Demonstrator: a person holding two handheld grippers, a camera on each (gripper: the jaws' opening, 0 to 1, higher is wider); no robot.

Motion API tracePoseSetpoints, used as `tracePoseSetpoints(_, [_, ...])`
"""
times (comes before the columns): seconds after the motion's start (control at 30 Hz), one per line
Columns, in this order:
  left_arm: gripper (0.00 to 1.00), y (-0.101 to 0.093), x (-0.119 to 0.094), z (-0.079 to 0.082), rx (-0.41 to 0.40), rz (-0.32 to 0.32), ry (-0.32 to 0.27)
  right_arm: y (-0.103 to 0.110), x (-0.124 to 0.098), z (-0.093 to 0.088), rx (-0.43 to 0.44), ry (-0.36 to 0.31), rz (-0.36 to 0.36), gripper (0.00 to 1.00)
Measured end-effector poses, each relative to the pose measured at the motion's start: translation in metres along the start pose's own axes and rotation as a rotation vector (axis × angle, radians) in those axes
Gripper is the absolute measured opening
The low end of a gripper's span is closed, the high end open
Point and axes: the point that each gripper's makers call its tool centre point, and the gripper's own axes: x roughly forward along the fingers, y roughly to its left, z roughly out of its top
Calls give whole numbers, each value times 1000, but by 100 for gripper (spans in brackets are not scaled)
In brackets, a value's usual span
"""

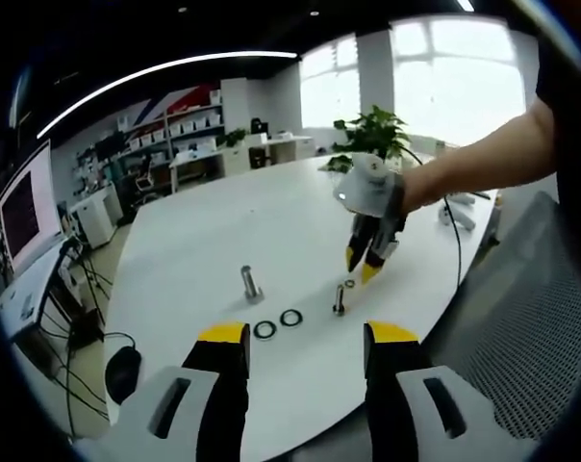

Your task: Place the washer onto the threaded stud by aligning its center hole with the stud, sliding it down to the base, and recovering from edge contact or off-axis alignment until the washer reaches the visible bottom stop.

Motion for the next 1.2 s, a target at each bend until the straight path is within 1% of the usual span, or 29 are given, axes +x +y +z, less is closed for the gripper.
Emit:
tracePoseSetpoints(0.27, [46, 1, -1, 0, -4, 2, 3, 0, 9, -2, 9, 22, 19, 21])
tracePoseSetpoints(0.43, [45, 0, -1, 0, -2, 1, 8, -2, 9, 0, 28, 10, 16, 20])
tracePoseSetpoints(0.57, [45, 0, -1, 0, -8, 0, 6, 2, 9, 0, -3, 17, 8, 20])
tracePoseSetpoints(0.6, [45, 0, -1, 0, -7, 0, 7, 2, 10, 0, -17, 19, 4, 20])
tracePoseSetpoints(0.63, [45, 0, -1, 0, -6, -1, 7, 1, 10, 0, -52, 26, 0, 18])
tracePoseSetpoints(0.67, [45, 0, -1, 0, -6, -2, 6, 4, 10, 0, -50, 28, 12, 15])
tracePoseSetpoints(0.73, [45, -1, -1, 0, -5, -5, 6, 3, 11, 1, -50, 30, 6, 15])
tracePoseSetpoints(0.9, [45, -1, -1, 1, -4, -5, 2, 5, 10, 0, -66, 35, 19, 14])
tracePoseSetpoints(1.03, [45, -1, -2, 1, -5, -2, 0, 8, 4, 4, -62, 14, 24, 14])
tracePoseSetpoints(1.2, [45, -1, -2, 1, -5, -5, 0, 12, -8, 16, -71, -24, 32, 14])
